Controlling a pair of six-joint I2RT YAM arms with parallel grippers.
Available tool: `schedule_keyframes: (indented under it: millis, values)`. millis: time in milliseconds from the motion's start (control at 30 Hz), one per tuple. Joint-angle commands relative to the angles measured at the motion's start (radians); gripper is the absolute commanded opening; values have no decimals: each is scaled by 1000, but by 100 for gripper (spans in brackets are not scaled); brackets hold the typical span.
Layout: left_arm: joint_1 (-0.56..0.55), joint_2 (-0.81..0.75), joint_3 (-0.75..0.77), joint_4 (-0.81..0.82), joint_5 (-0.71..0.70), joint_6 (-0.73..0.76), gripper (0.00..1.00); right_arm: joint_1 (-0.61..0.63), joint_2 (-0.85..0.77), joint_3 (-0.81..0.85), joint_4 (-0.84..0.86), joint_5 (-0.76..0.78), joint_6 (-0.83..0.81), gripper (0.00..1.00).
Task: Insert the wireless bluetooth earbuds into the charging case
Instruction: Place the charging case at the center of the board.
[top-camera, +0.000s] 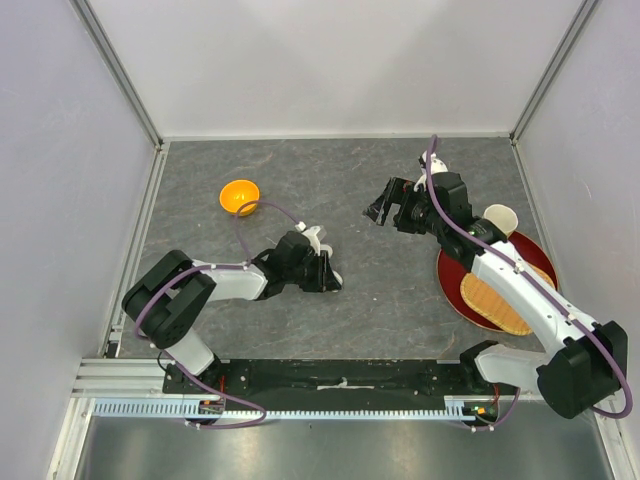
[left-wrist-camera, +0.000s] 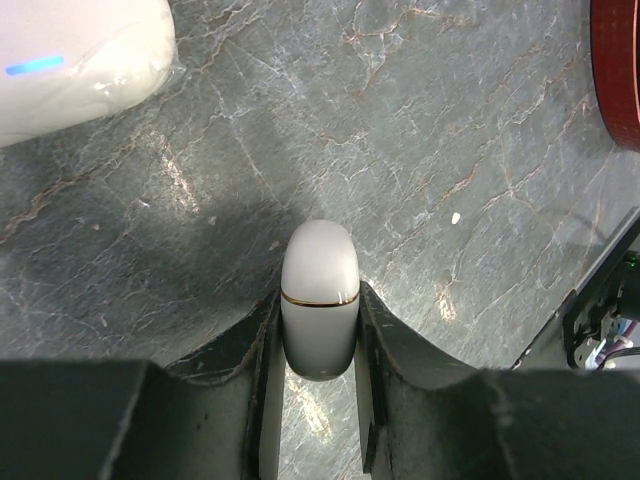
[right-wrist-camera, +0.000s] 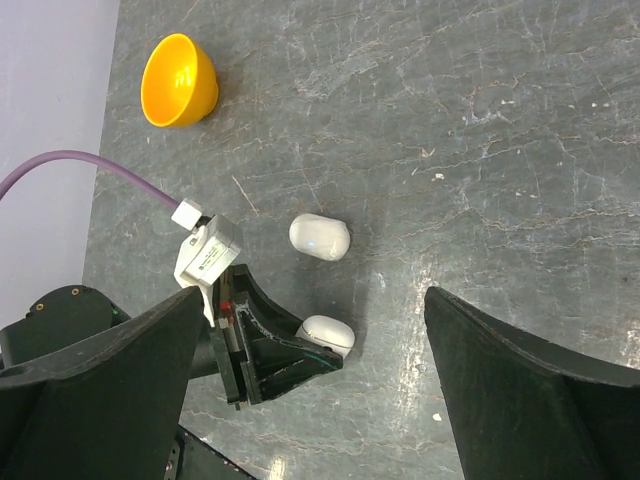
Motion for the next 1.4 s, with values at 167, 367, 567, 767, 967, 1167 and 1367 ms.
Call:
schedule_keyframes:
  millis: [167,367,567,767,967,1167,1367]
  values:
    - [-7,-15,14,-134,-79,66,41,-13,2,-11,40,-15,-2,98]
    - [-7,-28,-5,-142,-106,58,50,-14,5,-17,43,-23,-5,98]
    - [-7,-62,-6,-188,-160,63,54,-19,11,-20,46,-32,-7,98]
    - [-8,-79,23,-304,-232,104,60,-22,14,-23,48,-38,-8,98]
    - [-8,-171,12,-359,-338,110,69,-27,17,-26,46,-38,-16,98]
    - [-7,-401,-35,-361,-462,153,87,-37,21,-29,45,-38,-33,98]
    - [-2,-631,-106,-340,-621,213,89,-63,25,-43,45,-25,-83,98]
